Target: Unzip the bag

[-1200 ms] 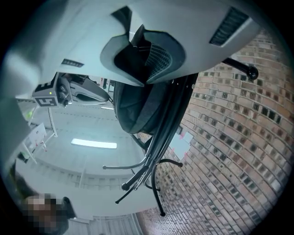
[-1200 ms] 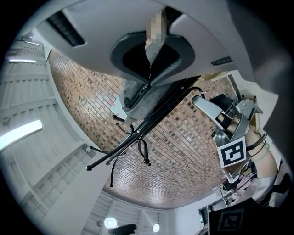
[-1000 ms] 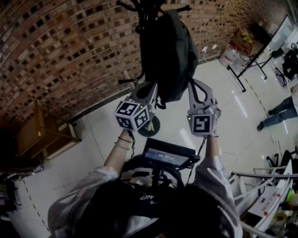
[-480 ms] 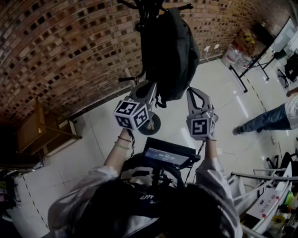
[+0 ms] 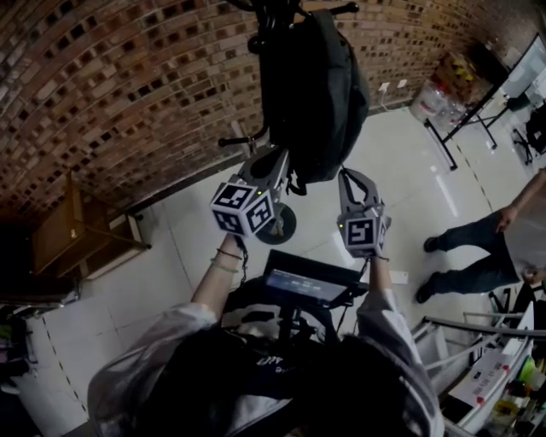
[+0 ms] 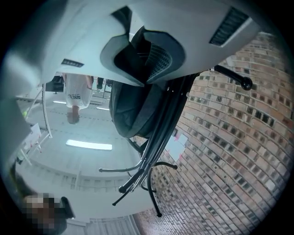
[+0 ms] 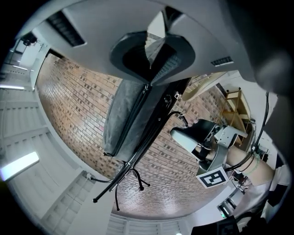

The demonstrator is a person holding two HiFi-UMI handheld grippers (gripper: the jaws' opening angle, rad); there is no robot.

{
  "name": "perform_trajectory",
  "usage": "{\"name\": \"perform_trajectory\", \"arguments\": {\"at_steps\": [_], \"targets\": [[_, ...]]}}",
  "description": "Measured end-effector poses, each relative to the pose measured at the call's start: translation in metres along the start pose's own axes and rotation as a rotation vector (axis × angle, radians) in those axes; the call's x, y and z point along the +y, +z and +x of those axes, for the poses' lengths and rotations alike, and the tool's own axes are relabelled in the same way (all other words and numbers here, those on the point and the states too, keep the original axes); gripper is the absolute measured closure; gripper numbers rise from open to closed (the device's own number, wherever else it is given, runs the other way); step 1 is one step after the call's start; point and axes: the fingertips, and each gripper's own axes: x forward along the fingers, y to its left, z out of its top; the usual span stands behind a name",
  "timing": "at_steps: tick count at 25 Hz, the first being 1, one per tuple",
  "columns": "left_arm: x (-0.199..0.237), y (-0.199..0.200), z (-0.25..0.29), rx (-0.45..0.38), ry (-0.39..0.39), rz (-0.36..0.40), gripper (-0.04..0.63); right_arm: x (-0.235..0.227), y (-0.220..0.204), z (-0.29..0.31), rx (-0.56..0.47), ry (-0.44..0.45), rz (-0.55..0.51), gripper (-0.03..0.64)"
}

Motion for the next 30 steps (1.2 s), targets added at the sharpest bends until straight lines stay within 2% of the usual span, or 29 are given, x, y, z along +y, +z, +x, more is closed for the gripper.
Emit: {"name": "perform_trajectory", "arguments": {"at_steps": [8, 14, 23, 30], "targets": [[0.009, -0.003, -0.002, 0.001, 0.021, -0.008, 0.588, 0.012, -0.033, 0.013, 0.049, 0.024, 0.090, 0.595], [0.017, -0.004, 0.000, 0.007, 0.026, -0.018, 0.588, 0.012, -0.035, 0.019, 0.046, 0.012, 0.141, 0.595], [0.024, -0.006, 0.008, 0.034, -0.015, -0.019, 0.588, 0.011, -0.027, 0.005, -0.007, -0.021, 0.537, 0.578], [0.029, -0.013, 0.019, 0.061, -0.064, -0.032, 0.588, 0.009, -0.022, -0.012, 0.023, -0.096, 0.693, 0.575]]}}
